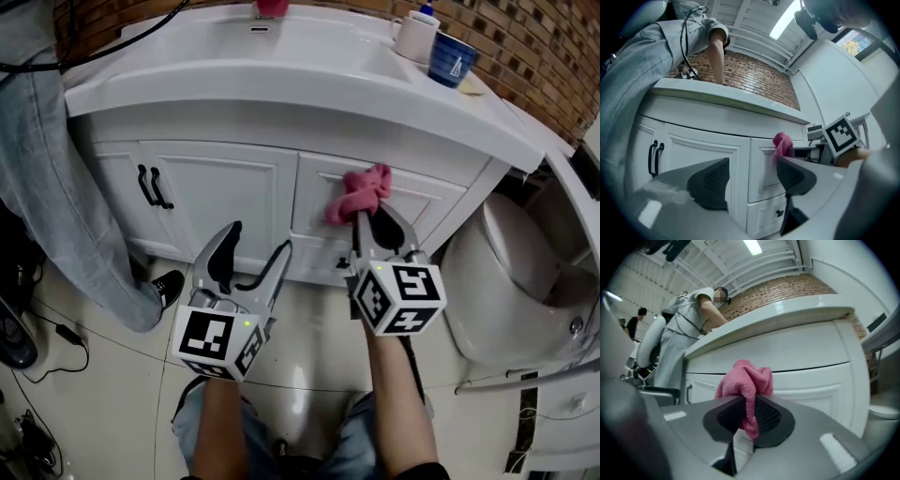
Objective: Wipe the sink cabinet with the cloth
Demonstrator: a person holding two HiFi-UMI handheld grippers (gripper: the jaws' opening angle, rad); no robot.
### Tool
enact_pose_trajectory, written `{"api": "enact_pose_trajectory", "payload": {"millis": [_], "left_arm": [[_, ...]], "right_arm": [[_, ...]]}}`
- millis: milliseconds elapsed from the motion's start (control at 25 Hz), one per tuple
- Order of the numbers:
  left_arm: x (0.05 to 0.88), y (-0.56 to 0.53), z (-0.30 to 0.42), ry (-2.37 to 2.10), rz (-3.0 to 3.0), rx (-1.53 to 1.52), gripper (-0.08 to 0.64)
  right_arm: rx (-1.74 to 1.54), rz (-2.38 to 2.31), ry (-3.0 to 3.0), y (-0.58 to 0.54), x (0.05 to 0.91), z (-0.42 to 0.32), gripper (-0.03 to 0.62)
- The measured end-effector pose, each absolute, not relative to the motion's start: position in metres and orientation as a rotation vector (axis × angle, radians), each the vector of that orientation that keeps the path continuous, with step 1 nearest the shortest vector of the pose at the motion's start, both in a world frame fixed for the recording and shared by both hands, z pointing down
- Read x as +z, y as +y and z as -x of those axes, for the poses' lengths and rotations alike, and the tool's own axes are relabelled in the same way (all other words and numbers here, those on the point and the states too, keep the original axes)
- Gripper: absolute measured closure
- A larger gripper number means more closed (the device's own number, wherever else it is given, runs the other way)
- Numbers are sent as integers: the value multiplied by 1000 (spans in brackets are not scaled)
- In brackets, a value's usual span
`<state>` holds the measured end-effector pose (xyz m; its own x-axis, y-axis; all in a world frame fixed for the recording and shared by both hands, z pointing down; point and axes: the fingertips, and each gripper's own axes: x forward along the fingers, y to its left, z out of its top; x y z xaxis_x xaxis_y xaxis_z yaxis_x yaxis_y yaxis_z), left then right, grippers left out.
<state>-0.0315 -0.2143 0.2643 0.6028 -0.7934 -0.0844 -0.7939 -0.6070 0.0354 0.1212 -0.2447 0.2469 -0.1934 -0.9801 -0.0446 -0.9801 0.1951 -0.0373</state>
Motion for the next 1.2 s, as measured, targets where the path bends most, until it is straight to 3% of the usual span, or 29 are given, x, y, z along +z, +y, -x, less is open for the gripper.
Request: {"api": "enact_pose_trajectory", "payload": {"millis": [160, 320, 600, 960, 1200], "left_arm": [[262, -219, 53, 1450, 2781, 163, 239], [268, -222, 60, 1469, 2780, 136, 239], [268, -221, 49, 1416, 2854, 175, 239], [276, -219, 22, 1362, 2892, 174, 239], [279, -221, 20, 1369, 2890, 169, 239]], "right_arm": [[-72, 1724, 2538, -264, 259, -50, 545], [-103, 1783, 2553, -278, 273, -46, 545], [125, 2208, 2454, -256, 259, -137, 545], [-6, 2579, 2063, -215, 267, -298, 545], [-103, 2535, 1977, -207, 270, -310, 545]]}}
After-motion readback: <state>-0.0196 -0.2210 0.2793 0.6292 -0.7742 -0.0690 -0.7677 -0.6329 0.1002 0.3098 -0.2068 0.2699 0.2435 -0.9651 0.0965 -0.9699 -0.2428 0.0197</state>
